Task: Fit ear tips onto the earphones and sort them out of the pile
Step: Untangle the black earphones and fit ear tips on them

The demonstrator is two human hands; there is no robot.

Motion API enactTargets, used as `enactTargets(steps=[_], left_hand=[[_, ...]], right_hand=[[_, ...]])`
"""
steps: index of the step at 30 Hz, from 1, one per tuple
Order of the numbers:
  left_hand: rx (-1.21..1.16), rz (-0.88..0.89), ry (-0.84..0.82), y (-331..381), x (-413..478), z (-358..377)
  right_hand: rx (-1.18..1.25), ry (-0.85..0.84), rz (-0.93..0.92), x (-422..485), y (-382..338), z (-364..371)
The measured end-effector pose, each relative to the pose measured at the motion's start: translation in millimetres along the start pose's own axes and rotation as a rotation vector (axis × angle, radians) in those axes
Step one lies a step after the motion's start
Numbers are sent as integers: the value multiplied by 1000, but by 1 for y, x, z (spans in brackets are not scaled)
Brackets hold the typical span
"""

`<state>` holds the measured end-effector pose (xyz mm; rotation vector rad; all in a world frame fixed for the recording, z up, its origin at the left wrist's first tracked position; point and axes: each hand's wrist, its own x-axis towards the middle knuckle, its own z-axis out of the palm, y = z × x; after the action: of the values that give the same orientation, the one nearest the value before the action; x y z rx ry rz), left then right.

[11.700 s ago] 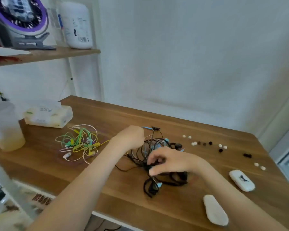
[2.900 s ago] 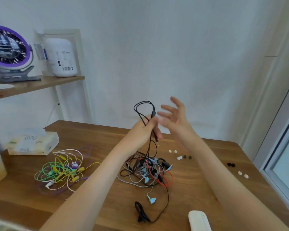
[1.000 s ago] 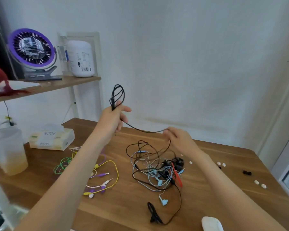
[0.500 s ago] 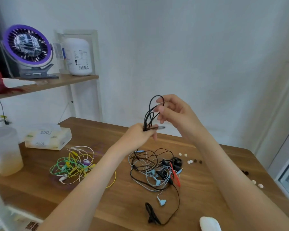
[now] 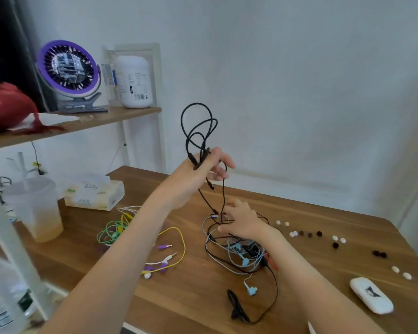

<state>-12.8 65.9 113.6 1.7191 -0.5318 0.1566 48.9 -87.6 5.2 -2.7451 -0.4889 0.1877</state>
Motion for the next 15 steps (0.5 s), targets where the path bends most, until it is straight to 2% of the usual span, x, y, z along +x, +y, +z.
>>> enactTargets(steps=[2,5,7,9,12,15], left_hand=[[-181,2,79,-3,2,-8],[-360,-51,345,-6,7,-18],[-377,-88,530,-11,11,-27],[-344,-138,642,-16,12,-33],[-276,-179,719,-20,13,-35],[-192,-198,715,-22,14,-35]], right_hand=[[-82,34,42,7,6,3],[157,129,42,6,17,0],[302,201,44,2,19,-8],[333,281,7,-1,19,-21],[405,361,-55,-7,16,-47],[456,398,-70,-12,20,-68]])
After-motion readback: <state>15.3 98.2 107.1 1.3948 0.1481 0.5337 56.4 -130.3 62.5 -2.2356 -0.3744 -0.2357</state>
